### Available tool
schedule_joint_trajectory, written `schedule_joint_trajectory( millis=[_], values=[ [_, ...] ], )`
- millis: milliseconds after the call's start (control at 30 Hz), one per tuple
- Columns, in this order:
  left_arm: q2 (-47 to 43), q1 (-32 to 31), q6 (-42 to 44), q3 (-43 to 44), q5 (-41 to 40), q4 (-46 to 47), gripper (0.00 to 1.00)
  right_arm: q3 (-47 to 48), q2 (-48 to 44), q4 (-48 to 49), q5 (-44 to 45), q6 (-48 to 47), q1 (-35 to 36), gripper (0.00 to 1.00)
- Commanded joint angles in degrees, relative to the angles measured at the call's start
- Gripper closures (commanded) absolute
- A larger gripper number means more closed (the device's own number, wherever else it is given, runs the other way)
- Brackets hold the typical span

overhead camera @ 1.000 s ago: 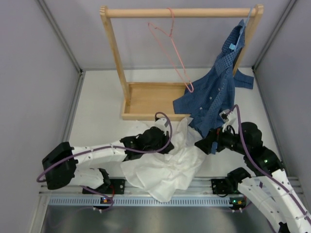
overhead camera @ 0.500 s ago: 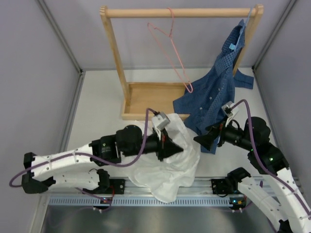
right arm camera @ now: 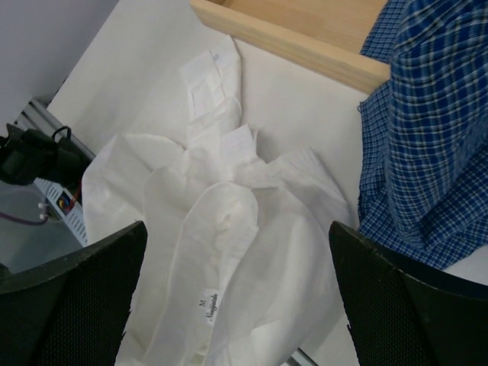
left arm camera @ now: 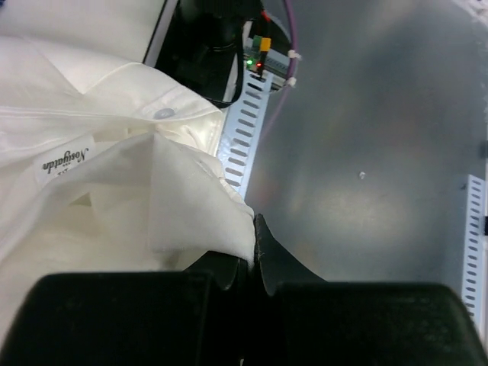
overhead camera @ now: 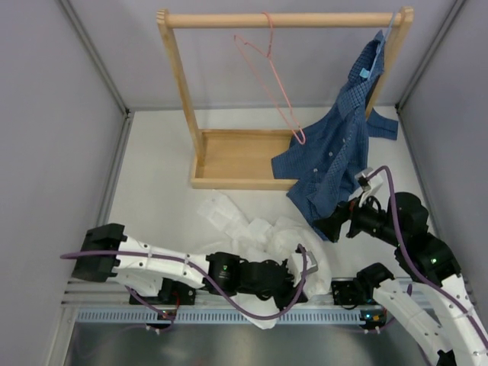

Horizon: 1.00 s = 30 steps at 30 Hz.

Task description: Place the shirt on the hanger

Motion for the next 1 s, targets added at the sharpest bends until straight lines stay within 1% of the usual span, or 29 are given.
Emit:
schedule_joint_trajectory(
  millis=[0, 67, 133, 167, 200, 233, 300, 367, 400, 433, 467, 500, 533, 567, 600, 633, 767, 833, 867, 900, 933, 967],
  values=[
    [-2.91, -0.51, -1.54, -3.93, 1.7, 6.0, 1.0, -1.92, -0.93, -0.86, -6.74, -0.37, 0.71, 0.02],
    [-3.35, -0.6, -3.65, -7.96, 2.75, 5.82, 1.0, -3.86, 0.74, 2.47, -9.48, 1.65, 0.8, 0.04],
    [-4.93, -1.12, -8.13, -11.05, 0.14, 5.64, 1.0, -7.28, 3.62, 4.41, -11.87, 2.53, 0.98, 0.09],
    [-6.76, -1.21, -12.84, -12.72, -1.79, 5.21, 1.0, -8.43, 4.69, 5.55, -11.61, 2.71, 1.33, 0.12],
    [-7.82, -1.3, -15.94, -15.95, -7.03, 3.29, 1.0, -10.18, 5.57, 6.17, -9.61, 3.06, 2.64, 0.15],
    [-8.97, -1.3, -19.36, -17.2, -10.74, 0.83, 1.0, -10.89, 6.8, 6.96, -8.8, 3.93, 3.61, 0.16],
    [-11.33, -1.3, -26.91, -19.92, -15.42, -4.18, 1.0, -11.86, 7.77, 9.5, -7.05, 4.73, 5.89, 0.19],
    [-12.4, -1.21, -28.61, -21.43, -15.88, -4.21, 1.0, -12.13, 10.14, 11.35, -4.24, 6.22, 11.42, 0.19],
    [-12.4, -1.3, -28.8, -21.96, -15.87, -3.51, 1.0, -12.04, 11.45, 13.01, -0.14, 6.75, 13.96, 0.19],
    [-12.23, -1.3, -28.71, -22.14, -15.7, -2.37, 1.0, -11.78, 14.77, 13.73, 2.43, 7.28, 19.38, 0.2],
    [-11.36, -1.3, -28.54, -21.88, -15.53, -2.27, 1.0, -11.34, 16.72, 14.17, 5.67, 8.06, 22.05, 0.2],
    [-10.91, -1.3, -28.27, -21.44, -15.52, -2.27, 1.0, -10.03, 18.66, 14.26, 12.84, 8.51, 24.77, 0.2],
    [-10.39, -1.3, -28.1, -20.57, -15.61, -2.36, 1.0, -9.32, 22.24, 14.09, 16.48, 9.47, 29.06, 0.21],
    [-9.86, -1.3, -27.84, -20.12, -15.61, -2.36, 1.0, -8.71, 24.19, 13.83, 19.74, 10.0, 30.32, 0.22],
    [-9.25, -1.3, -27.75, -19.86, -15.79, -2.53, 1.0, -7.74, 25.6, 13.56, 24.47, 10.44, 31.03, 0.26],
    [-9.07, -1.3, -27.66, -19.68, -15.79, -2.36, 1.0, -7.65, 28.32, 14.69, 25.21, 10.62, 31.65, 0.28],
    [-10.2, -1.3, -28.18, -19.94, -16.75, -3.76, 1.0, -7.82, 32.73, 18.21, 27.5, 10.71, 31.74, 0.33],
    [-11.61, -1.3, -28.97, -20.38, -18.07, -4.99, 1.0, -7.82, 33.79, 19.35, 27.85, 10.8, 31.74, 0.42],
    [-13.61, -1.3, -29.93, -20.9, -18.68, -6.56, 1.0, -7.82, 33.79, 20.14, 27.68, 10.62, 31.74, 0.52],
    [-14.77, -1.3, -30.55, -20.99, -20.51, -7.88, 1.0, -7.47, 33.7, 20.24, 27.94, 10.45, 31.83, 0.8],
    [-16.17, -1.3, -31.17, -20.91, -21.84, -9.46, 1.0, -7.04, 32.75, 19.89, 28.55, 10.18, 32.0, 0.93],
    [-18.97, -1.3, -32.39, -19.78, -23.24, -11.39, 1.0, -5.73, 31.69, 18.49, 31.34, 10.18, 32.18, 1.0]
  ],
)
